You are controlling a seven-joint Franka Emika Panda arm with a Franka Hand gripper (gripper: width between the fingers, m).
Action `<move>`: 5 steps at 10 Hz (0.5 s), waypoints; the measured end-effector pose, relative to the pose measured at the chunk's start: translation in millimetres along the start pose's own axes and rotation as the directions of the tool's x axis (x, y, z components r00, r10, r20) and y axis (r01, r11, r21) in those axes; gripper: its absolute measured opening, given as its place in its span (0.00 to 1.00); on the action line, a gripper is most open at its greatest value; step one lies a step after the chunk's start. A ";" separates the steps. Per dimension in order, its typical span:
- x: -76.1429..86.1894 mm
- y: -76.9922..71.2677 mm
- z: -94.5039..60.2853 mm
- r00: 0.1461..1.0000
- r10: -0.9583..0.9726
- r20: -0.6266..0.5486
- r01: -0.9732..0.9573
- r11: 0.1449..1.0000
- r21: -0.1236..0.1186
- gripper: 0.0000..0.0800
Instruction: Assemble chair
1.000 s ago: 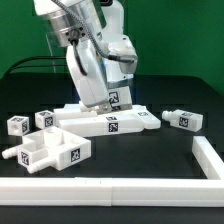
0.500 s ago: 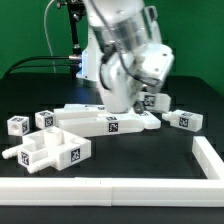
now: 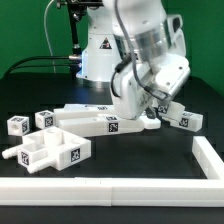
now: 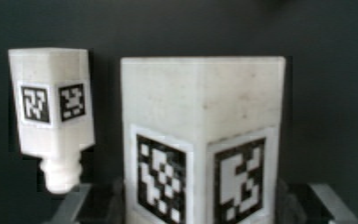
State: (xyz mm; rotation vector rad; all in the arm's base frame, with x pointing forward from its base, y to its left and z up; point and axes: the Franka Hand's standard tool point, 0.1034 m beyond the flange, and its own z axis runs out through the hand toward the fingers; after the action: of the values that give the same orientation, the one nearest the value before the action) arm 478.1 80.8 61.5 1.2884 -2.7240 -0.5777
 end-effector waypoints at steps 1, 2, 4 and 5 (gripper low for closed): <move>1.9 10.6 11.6 1.000 -0.012 -0.019 0.012 1.000 -0.013 0.49; 2.1 15.2 21.0 1.000 -0.007 -0.031 0.006 1.000 -0.016 0.49; 4.3 27.4 48.7 0.997 -0.025 -0.071 0.023 0.999 -0.039 0.49; 5.5 28.7 54.3 0.996 -0.029 -0.081 0.025 0.999 -0.044 0.49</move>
Offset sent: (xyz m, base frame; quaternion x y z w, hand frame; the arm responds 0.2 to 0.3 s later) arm -0.0282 0.0284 -0.0388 -0.0356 0.0339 0.0391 0.9980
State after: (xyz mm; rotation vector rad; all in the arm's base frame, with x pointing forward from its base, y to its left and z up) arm 441.5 109.6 21.2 1.3110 -2.6182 -0.5702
